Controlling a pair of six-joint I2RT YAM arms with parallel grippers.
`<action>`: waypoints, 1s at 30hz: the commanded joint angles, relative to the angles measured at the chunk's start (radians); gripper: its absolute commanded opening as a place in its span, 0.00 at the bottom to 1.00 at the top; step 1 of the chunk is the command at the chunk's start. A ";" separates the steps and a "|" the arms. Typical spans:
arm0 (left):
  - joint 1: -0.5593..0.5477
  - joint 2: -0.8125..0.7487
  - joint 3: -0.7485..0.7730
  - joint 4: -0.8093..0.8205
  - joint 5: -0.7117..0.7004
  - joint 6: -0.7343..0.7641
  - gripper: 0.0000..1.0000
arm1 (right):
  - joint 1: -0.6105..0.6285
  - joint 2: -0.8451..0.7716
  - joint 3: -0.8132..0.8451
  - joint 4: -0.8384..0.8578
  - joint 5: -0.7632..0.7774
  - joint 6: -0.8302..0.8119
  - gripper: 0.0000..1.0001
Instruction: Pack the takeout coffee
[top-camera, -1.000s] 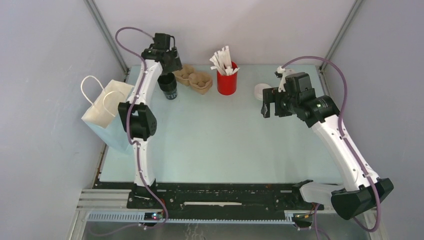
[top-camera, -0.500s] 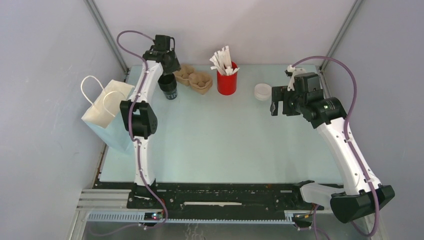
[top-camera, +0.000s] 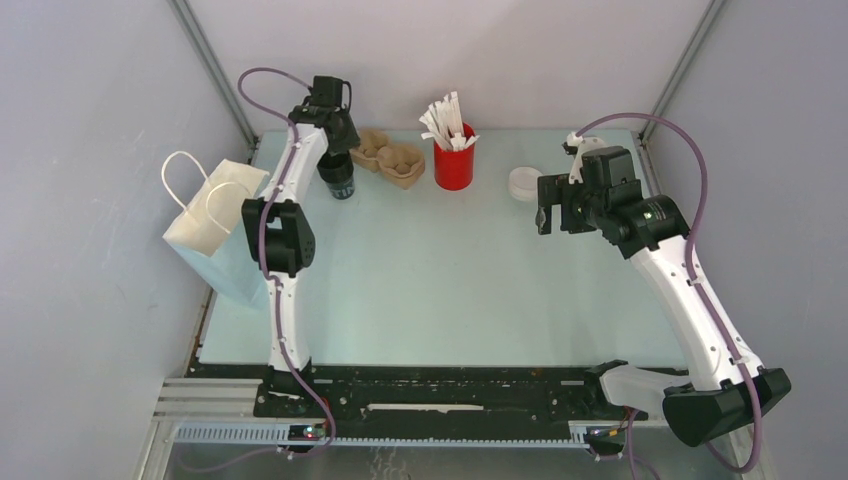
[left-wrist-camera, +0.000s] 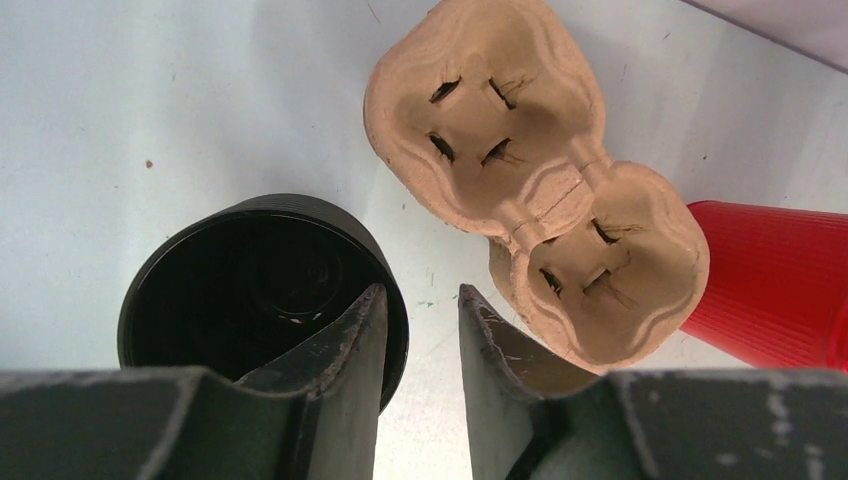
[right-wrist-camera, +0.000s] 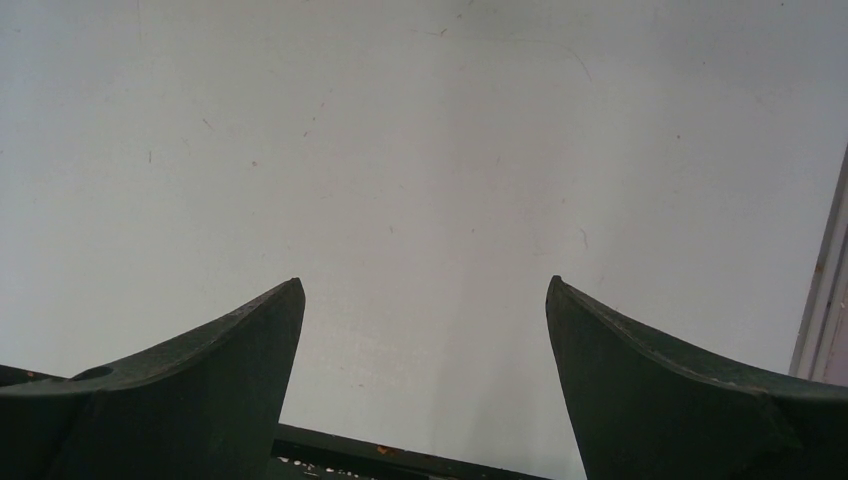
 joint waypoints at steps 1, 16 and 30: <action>0.002 -0.008 -0.038 0.031 0.007 -0.001 0.36 | 0.007 -0.015 -0.009 0.006 0.017 -0.018 1.00; 0.001 -0.023 -0.042 0.023 -0.024 0.026 0.18 | 0.019 -0.012 -0.018 0.012 0.030 -0.022 1.00; 0.002 -0.043 -0.040 0.014 -0.051 0.044 0.21 | 0.022 -0.008 -0.024 0.015 0.035 -0.025 1.00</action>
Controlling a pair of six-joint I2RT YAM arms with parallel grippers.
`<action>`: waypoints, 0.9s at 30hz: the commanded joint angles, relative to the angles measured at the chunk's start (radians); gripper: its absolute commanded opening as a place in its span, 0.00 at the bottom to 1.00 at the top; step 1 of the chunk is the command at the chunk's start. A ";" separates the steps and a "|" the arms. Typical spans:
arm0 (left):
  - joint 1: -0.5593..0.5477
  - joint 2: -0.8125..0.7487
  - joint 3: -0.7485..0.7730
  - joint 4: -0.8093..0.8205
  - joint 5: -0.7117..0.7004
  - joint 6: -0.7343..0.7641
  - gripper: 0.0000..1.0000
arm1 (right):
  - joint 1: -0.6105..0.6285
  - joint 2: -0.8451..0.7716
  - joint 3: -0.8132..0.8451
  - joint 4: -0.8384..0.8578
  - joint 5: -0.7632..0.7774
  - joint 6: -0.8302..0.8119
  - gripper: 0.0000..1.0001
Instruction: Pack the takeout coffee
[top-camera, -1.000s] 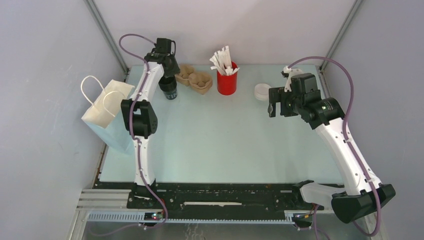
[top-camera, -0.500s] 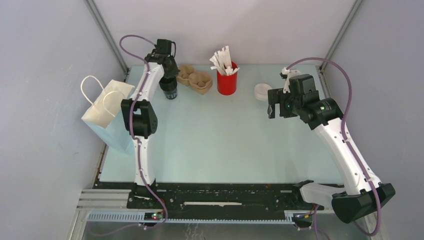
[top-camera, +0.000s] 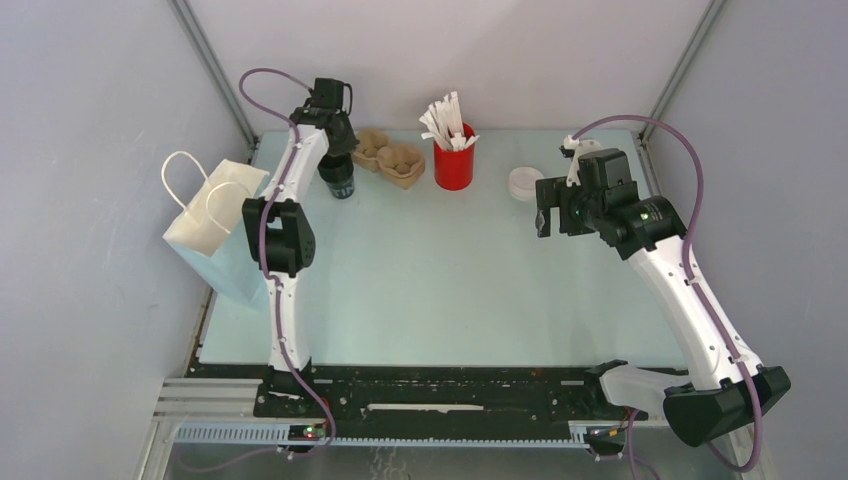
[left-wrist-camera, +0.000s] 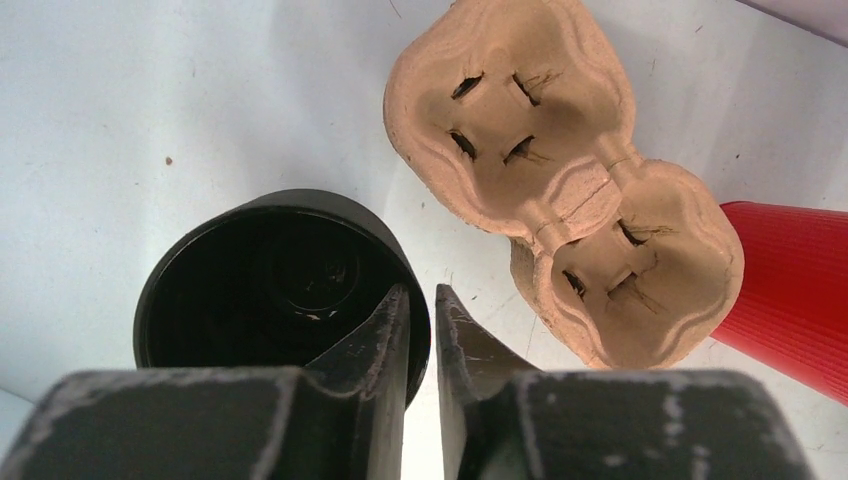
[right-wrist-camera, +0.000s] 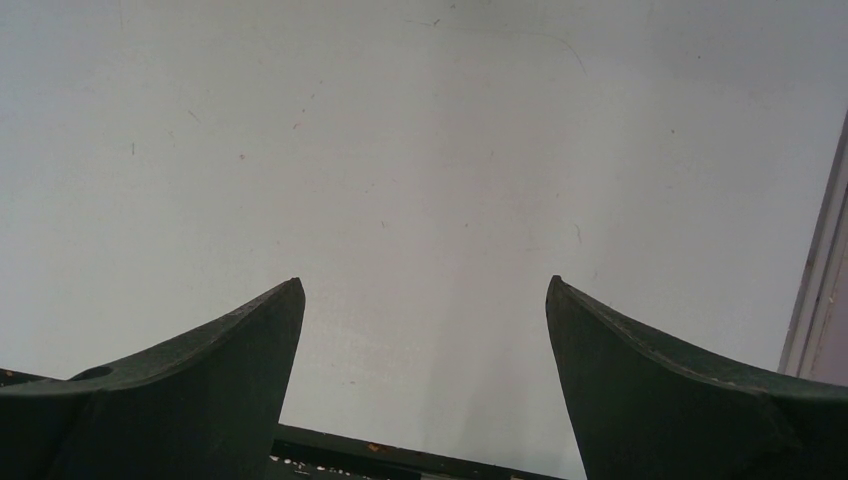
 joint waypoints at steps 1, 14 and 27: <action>0.001 -0.041 -0.015 0.009 -0.021 0.024 0.22 | 0.010 -0.008 -0.008 0.015 0.014 -0.018 1.00; 0.002 -0.056 -0.018 0.002 -0.041 0.027 0.18 | 0.012 -0.009 -0.009 0.016 0.010 -0.018 1.00; 0.004 -0.066 -0.022 -0.001 -0.041 0.023 0.27 | 0.019 -0.008 -0.012 0.017 0.011 -0.022 1.00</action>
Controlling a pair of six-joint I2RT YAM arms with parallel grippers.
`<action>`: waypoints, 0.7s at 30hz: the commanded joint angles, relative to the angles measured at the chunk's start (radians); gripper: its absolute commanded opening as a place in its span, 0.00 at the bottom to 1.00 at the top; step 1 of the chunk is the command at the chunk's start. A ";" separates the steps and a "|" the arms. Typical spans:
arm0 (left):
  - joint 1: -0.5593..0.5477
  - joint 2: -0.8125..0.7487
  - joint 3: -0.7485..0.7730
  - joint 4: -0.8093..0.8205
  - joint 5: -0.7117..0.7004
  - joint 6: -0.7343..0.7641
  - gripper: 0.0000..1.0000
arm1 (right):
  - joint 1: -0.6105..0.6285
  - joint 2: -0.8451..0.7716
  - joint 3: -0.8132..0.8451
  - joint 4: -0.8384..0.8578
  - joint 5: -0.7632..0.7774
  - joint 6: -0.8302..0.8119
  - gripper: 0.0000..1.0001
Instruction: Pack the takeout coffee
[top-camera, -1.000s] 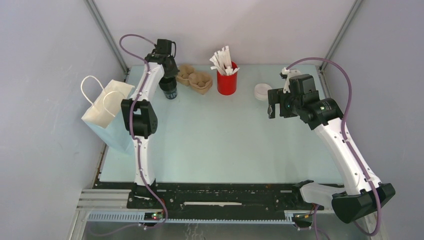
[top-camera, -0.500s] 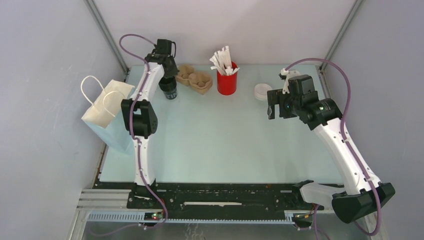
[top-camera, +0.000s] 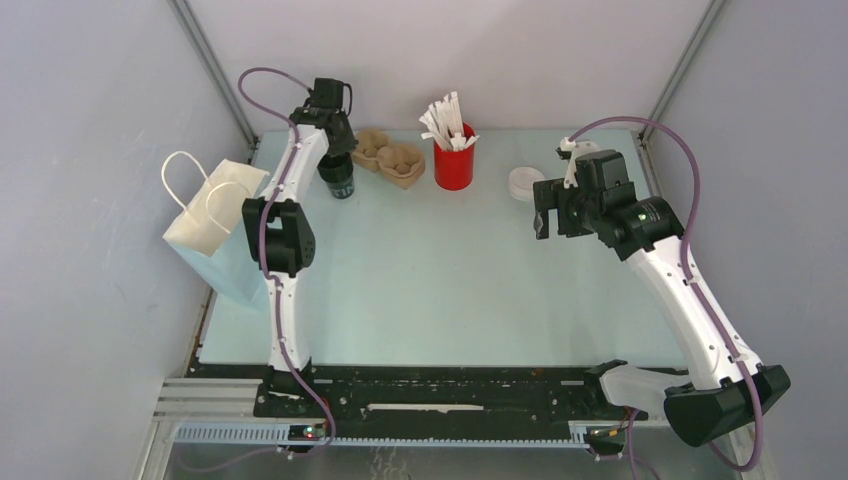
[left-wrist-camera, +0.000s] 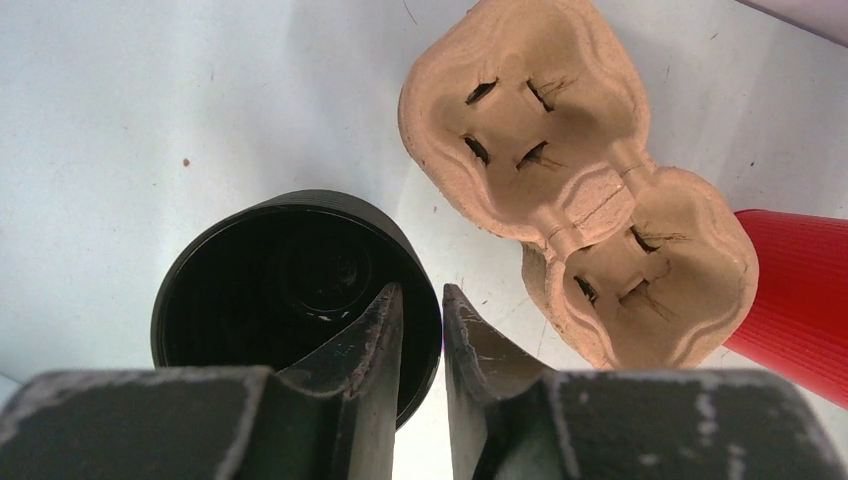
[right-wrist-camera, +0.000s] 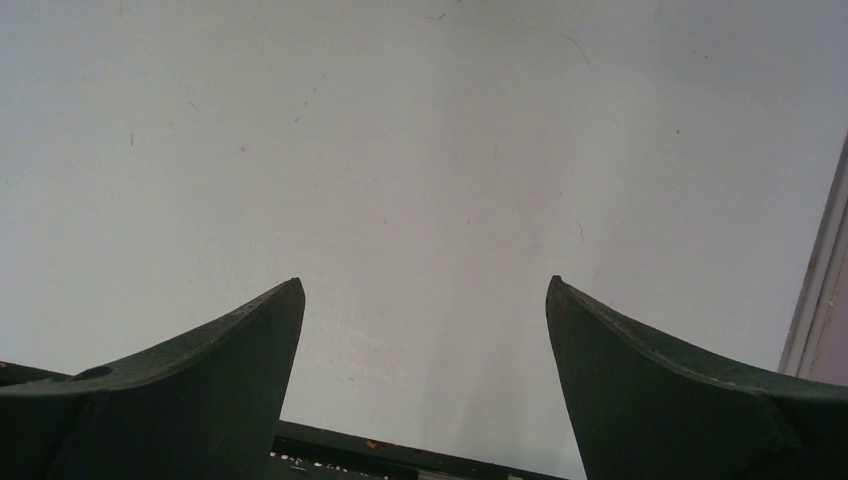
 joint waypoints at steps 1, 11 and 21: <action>0.002 -0.066 -0.020 0.000 -0.017 0.019 0.27 | 0.009 -0.009 -0.002 0.016 0.009 -0.015 1.00; 0.003 -0.075 -0.017 0.005 -0.020 0.016 0.24 | 0.011 -0.011 -0.006 0.016 0.010 -0.017 1.00; 0.002 -0.079 -0.016 0.010 -0.015 0.015 0.24 | 0.014 -0.011 -0.006 0.016 0.010 -0.019 1.00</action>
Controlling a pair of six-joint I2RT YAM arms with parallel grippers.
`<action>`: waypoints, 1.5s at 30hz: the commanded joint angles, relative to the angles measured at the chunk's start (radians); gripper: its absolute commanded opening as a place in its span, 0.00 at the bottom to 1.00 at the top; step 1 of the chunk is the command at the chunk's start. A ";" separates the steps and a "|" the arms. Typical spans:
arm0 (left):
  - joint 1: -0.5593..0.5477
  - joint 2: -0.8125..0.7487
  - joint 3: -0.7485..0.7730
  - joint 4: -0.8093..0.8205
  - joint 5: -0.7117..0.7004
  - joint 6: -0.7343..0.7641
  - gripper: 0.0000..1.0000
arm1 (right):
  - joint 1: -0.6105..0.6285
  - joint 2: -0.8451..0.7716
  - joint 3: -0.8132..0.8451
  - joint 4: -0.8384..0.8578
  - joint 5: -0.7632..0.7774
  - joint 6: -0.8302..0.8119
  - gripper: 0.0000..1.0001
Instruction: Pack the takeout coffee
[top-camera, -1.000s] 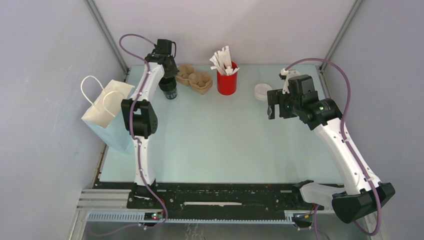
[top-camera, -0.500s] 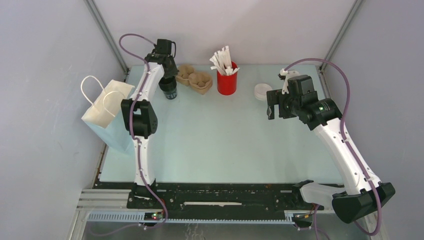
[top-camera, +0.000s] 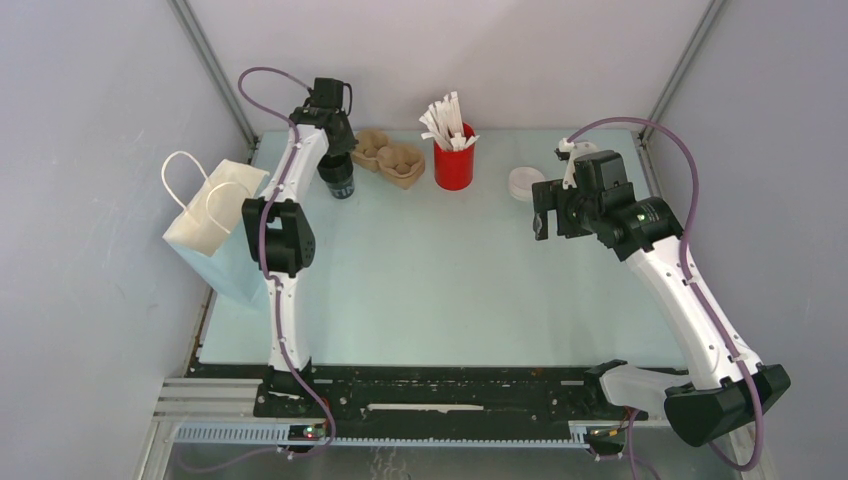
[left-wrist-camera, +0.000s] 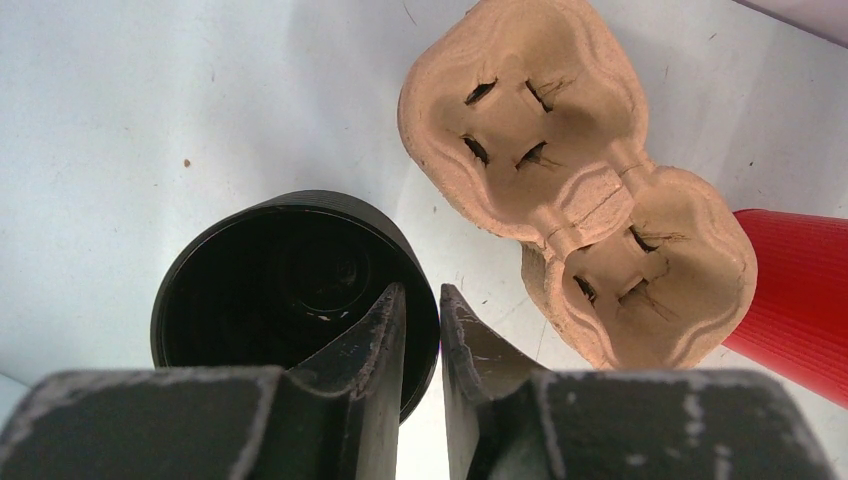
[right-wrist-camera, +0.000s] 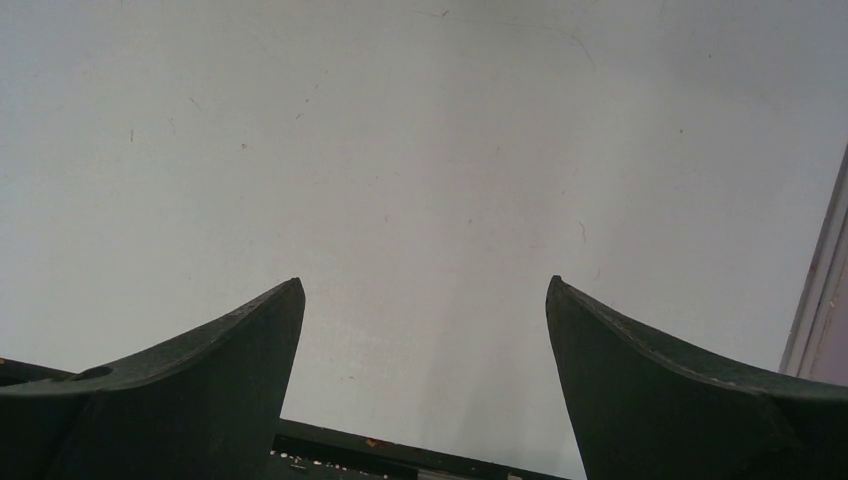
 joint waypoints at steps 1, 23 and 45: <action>0.003 -0.078 -0.016 0.010 -0.013 0.010 0.24 | 0.007 -0.011 -0.002 0.016 0.009 -0.018 1.00; 0.002 -0.095 -0.013 -0.006 -0.034 0.007 0.00 | 0.011 -0.013 -0.008 0.018 0.008 -0.018 1.00; -0.046 -0.132 0.085 -0.073 -0.200 0.039 0.00 | 0.022 -0.017 -0.013 0.021 0.023 -0.021 1.00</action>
